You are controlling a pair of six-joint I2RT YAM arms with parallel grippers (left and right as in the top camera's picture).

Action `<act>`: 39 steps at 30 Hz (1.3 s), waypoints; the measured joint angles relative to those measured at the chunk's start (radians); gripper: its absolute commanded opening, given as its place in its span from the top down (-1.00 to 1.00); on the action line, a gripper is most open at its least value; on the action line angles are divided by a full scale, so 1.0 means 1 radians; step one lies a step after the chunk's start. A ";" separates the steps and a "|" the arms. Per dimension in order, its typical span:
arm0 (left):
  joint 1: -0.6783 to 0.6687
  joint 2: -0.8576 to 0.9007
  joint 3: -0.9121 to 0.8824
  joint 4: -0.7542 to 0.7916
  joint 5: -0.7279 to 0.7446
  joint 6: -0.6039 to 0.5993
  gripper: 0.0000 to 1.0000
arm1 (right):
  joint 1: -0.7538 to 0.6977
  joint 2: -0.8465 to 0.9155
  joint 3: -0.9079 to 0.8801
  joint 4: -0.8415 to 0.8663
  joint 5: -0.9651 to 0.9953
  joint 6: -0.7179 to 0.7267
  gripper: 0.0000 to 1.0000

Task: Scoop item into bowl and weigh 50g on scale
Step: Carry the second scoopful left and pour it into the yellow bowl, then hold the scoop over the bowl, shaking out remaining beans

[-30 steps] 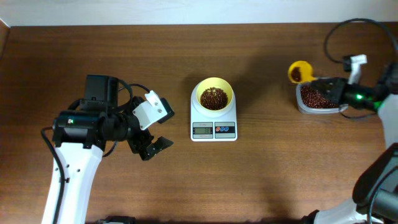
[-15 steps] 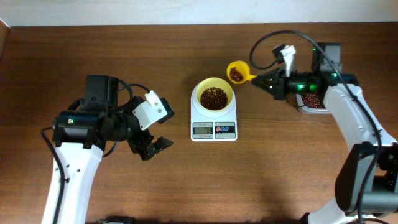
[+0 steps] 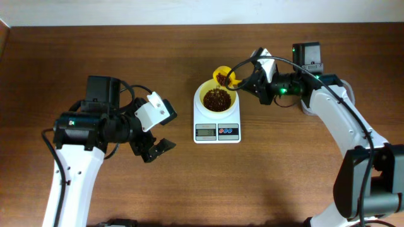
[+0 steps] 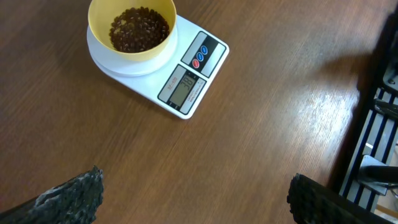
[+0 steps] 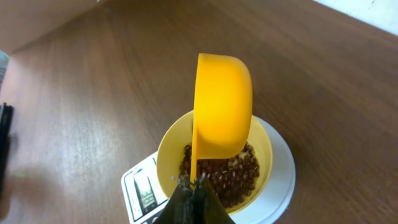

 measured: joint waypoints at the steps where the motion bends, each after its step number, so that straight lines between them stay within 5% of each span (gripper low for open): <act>1: 0.000 0.000 0.000 0.000 0.000 0.000 -0.97 | 0.006 0.000 0.000 0.003 0.005 -0.008 0.92; 39: 0.000 0.000 0.000 0.000 0.000 0.000 -0.97 | 0.033 -0.011 0.000 -0.018 0.146 -0.202 0.92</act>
